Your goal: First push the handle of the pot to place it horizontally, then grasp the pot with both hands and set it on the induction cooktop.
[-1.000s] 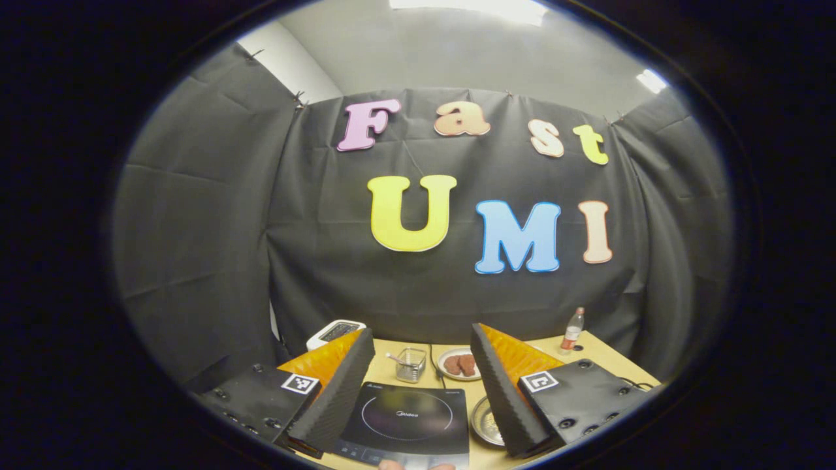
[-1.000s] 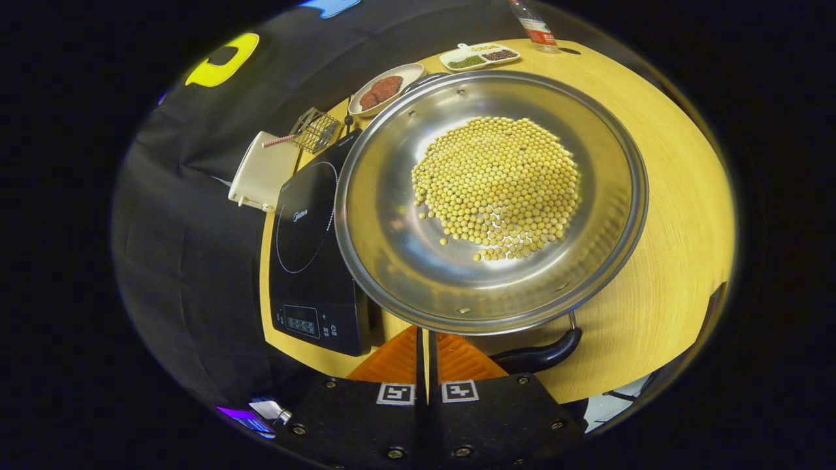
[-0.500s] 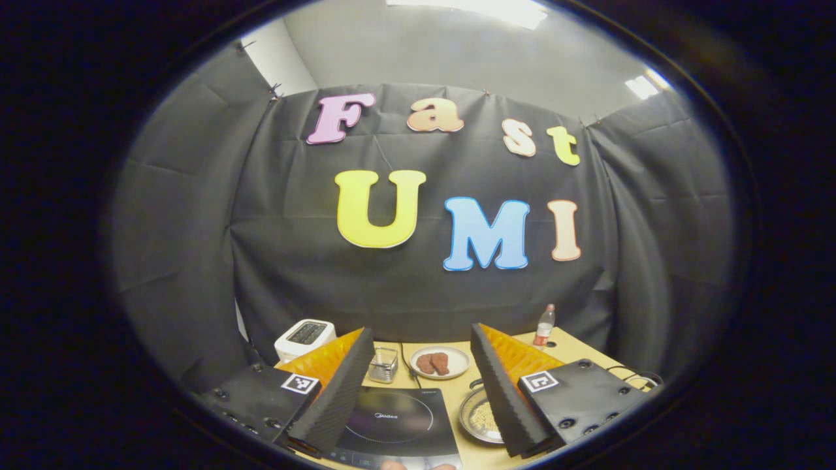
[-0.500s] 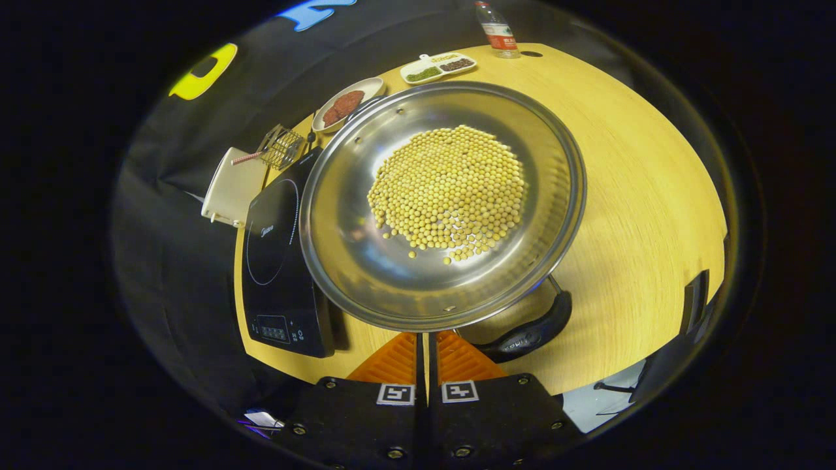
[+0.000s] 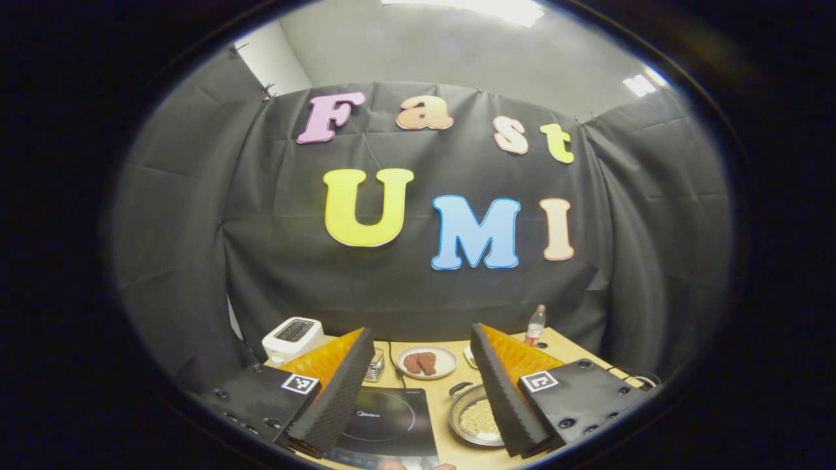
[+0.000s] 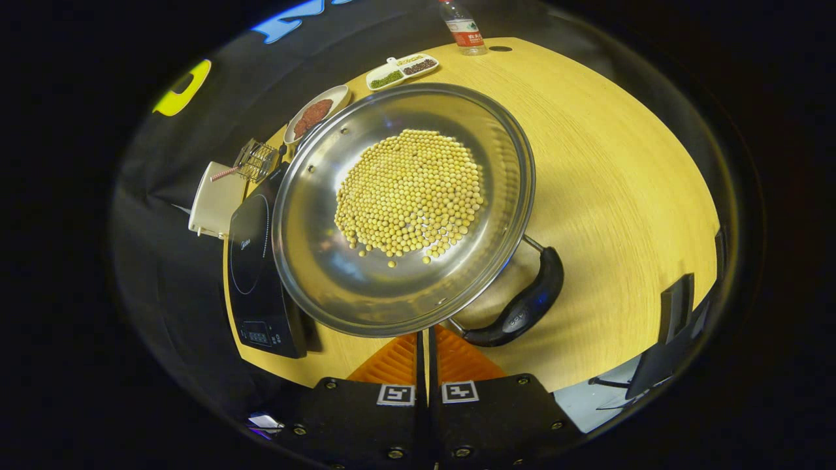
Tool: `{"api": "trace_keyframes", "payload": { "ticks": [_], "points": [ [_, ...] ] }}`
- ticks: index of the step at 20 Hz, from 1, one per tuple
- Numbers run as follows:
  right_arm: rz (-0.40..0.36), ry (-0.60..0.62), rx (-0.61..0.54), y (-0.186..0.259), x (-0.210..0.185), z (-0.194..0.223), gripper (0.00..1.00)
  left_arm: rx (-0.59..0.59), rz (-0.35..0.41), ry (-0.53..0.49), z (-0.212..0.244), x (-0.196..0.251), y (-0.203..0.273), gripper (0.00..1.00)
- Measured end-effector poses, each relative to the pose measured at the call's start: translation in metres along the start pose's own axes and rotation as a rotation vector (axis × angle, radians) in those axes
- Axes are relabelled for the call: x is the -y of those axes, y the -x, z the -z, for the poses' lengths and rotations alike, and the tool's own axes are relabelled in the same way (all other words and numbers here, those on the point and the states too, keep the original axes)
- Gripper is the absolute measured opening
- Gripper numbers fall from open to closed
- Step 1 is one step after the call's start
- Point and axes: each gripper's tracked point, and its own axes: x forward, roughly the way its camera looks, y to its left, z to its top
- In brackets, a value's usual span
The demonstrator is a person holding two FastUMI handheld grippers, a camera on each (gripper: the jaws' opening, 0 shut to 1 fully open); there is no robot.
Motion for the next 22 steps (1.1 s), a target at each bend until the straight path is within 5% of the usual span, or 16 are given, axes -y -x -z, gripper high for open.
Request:
{"api": "trace_keyframes", "payload": {
  "ticks": [22],
  "points": [
    [0.114, 0.168, 0.014, 0.004, 0.117, -0.105, 0.01, -0.091, -0.028, -0.039, 0.037, 0.085, -0.038, 0.98]
  ]
}}
